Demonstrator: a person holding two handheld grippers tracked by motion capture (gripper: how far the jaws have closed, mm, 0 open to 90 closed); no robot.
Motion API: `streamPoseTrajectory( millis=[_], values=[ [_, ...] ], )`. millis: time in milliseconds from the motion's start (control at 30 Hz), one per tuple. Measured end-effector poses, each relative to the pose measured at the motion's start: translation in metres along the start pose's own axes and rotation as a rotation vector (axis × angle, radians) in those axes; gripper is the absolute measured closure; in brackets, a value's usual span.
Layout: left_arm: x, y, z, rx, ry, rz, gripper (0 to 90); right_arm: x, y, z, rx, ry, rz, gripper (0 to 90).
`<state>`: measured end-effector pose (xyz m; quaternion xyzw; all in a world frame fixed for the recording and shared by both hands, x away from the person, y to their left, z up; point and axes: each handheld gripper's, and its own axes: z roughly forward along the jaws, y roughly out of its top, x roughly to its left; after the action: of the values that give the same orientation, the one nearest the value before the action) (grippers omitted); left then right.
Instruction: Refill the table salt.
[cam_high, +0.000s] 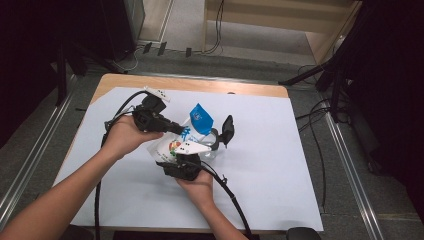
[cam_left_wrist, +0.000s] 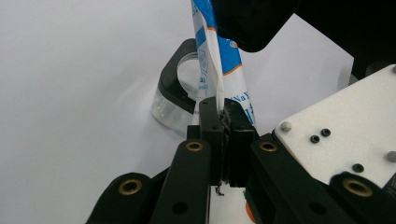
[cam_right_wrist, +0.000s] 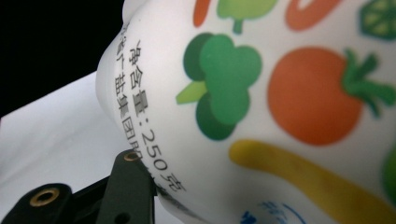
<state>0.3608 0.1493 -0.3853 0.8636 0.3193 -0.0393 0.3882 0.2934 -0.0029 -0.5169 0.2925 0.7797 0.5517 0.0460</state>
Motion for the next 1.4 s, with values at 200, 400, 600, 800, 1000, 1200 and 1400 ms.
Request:
streamPoseTrajectory(
  millis=[200,400,600,800,1000,1200,1400],
  values=[
    [0.001,0.006,0.002,0.019,0.012,-0.013,89.9,-0.001,0.004,0.003,0.008,0.023,0.028,55.3],
    [-0.001,0.01,0.003,0.03,0.009,-0.008,89.8,-0.001,0.006,0.003,-0.011,0.036,0.059,55.7],
    [-0.002,0.013,0.005,0.039,0.009,-0.009,89.8,-0.001,0.007,0.004,-0.018,0.04,0.068,54.9],
    [-0.003,0.017,0.009,0.055,0.01,-0.001,89.6,-0.003,0.007,0.004,-0.02,0.052,0.095,54.4],
    [-0.003,0.019,0.01,0.061,0.006,-0.009,89.5,-0.004,0.008,0.004,-0.024,0.059,0.105,54.2],
    [-0.003,0.021,0.011,0.063,0.008,-0.011,89.4,-0.005,0.01,0.005,-0.031,0.068,0.125,55.6],
    [-0.002,0.023,0.012,0.066,0.013,-0.015,89.1,-0.006,0.013,0.006,-0.036,0.084,0.15,55.8]
  ],
)
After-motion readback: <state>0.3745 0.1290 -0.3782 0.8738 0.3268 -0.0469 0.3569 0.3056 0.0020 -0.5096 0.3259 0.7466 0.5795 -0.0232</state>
